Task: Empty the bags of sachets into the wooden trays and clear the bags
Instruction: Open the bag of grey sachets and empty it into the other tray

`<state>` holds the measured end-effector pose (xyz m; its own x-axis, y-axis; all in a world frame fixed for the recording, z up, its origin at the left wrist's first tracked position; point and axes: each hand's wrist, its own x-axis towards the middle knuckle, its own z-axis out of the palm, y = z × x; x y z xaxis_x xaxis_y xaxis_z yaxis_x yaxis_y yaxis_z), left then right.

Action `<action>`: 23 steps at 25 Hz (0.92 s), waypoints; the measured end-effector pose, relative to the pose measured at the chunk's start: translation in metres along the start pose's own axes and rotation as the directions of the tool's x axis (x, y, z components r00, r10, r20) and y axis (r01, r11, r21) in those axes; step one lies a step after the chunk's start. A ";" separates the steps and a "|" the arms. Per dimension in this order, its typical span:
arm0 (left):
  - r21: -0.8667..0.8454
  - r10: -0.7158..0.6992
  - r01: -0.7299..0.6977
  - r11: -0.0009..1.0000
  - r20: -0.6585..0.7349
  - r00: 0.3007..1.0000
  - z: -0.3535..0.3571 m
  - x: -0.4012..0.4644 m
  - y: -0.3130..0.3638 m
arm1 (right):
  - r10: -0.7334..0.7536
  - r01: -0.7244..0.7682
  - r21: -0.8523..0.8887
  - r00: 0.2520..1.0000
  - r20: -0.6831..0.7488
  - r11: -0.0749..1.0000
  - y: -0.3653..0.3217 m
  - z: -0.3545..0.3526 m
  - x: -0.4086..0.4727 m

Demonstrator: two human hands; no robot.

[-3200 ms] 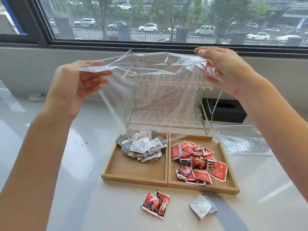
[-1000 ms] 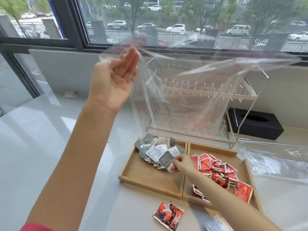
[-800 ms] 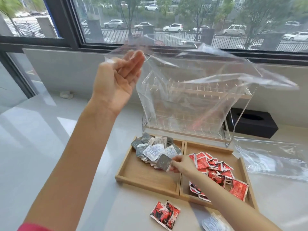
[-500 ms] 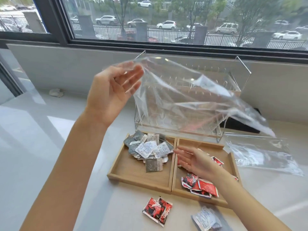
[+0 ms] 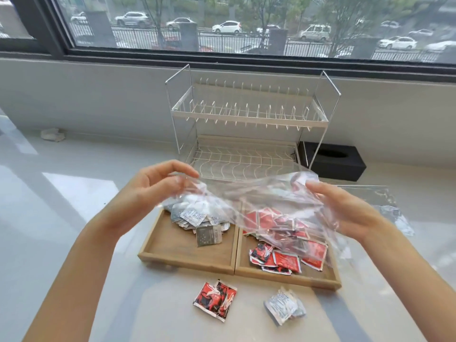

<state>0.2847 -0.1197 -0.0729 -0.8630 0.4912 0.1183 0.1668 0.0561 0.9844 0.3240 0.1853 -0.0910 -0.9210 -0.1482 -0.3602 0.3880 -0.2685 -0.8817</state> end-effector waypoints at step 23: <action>-0.095 -0.279 0.262 0.960 -0.285 0.917 0.052 0.060 -0.128 | 0.041 -0.030 0.070 0.988 -0.147 0.997 0.062 -0.095 0.048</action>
<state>0.2360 -0.0527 -0.1990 -0.9739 0.1870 -0.1289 -0.1116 0.1002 0.9887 0.3005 0.2518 -0.1916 -0.8995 -0.0171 -0.4366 0.4173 -0.3299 -0.8468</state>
